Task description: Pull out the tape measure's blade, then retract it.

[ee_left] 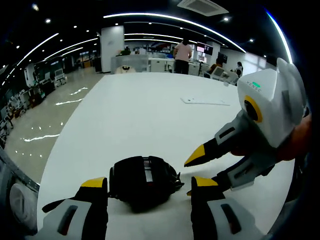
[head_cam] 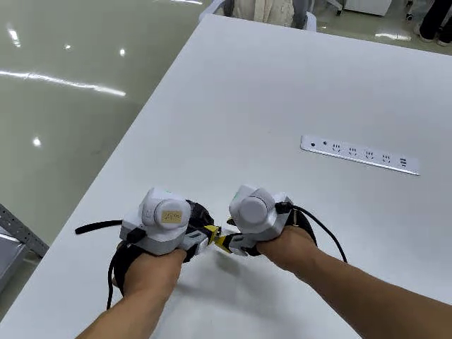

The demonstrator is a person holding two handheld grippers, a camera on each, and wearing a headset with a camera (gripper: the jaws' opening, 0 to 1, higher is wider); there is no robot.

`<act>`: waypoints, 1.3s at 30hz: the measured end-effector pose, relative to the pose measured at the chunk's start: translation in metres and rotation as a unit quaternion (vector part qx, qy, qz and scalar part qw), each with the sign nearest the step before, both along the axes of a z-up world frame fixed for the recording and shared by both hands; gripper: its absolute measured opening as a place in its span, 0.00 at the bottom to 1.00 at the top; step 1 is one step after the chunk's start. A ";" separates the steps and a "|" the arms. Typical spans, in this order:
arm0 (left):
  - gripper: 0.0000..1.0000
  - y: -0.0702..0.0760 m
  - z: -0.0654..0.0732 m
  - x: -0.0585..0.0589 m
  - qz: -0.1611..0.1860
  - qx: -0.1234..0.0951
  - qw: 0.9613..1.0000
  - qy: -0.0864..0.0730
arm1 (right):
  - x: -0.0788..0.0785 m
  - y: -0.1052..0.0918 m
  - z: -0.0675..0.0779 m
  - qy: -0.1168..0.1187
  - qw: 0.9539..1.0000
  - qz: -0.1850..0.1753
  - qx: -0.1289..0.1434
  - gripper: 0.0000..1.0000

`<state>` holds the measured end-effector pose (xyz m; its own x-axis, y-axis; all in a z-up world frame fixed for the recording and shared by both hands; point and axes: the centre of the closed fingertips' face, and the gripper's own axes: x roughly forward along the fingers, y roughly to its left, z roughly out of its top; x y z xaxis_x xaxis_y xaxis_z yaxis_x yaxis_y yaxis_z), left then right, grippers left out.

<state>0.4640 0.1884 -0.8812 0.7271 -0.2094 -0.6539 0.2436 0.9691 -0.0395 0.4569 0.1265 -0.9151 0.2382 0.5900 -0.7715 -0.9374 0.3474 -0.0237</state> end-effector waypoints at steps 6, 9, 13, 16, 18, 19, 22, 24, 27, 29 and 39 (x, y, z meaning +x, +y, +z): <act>0.68 0.005 0.007 -0.007 -0.002 -0.002 1.000 -0.003 | -0.003 0.000 0.012 -0.004 1.000 -0.028 0.013 0.31; 0.69 0.009 0.011 -0.012 -0.008 -0.001 1.000 -0.006 | -0.008 0.001 0.017 -0.006 0.999 -0.035 0.013 0.32; 0.70 0.012 0.017 -0.017 -0.015 0.002 1.000 -0.009 | -0.013 0.000 0.023 -0.005 0.999 -0.048 0.015 0.34; 0.72 0.015 0.019 -0.020 -0.019 0.003 1.000 -0.007 | -0.015 -0.003 0.026 -0.007 0.998 -0.060 0.012 0.37; 0.72 0.016 0.021 -0.023 -0.022 0.003 1.000 -0.007 | -0.017 -0.006 0.029 -0.003 0.997 -0.075 0.014 0.38; 0.72 0.016 0.022 -0.025 -0.023 0.005 1.000 -0.007 | -0.018 -0.007 0.030 -0.004 0.997 -0.078 0.014 0.39; 0.73 0.017 0.024 -0.029 -0.026 0.002 1.000 -0.006 | -0.022 -0.011 0.035 -0.002 0.995 -0.093 0.017 0.41; 0.75 0.017 0.025 -0.032 -0.032 0.002 0.999 -0.006 | -0.025 -0.013 0.039 -0.003 0.995 -0.101 0.021 0.42; 0.76 0.018 0.028 -0.036 -0.033 0.000 0.999 -0.006 | -0.028 -0.014 0.047 -0.006 0.993 -0.116 0.033 0.42; 0.76 0.018 0.027 -0.038 -0.034 -0.002 0.999 -0.004 | -0.030 -0.016 0.049 -0.008 0.992 -0.118 0.036 0.43; 0.80 0.018 0.026 -0.049 -0.045 -0.002 0.999 0.002 | -0.040 -0.026 0.054 -0.005 0.988 -0.149 0.047 0.47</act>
<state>0.4145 0.2060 -0.8553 0.7024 -0.2767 -0.6558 0.3293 0.9431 -0.0452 0.4169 0.1007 -0.8606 0.4192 0.5606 -0.7141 -0.7927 0.6094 0.0131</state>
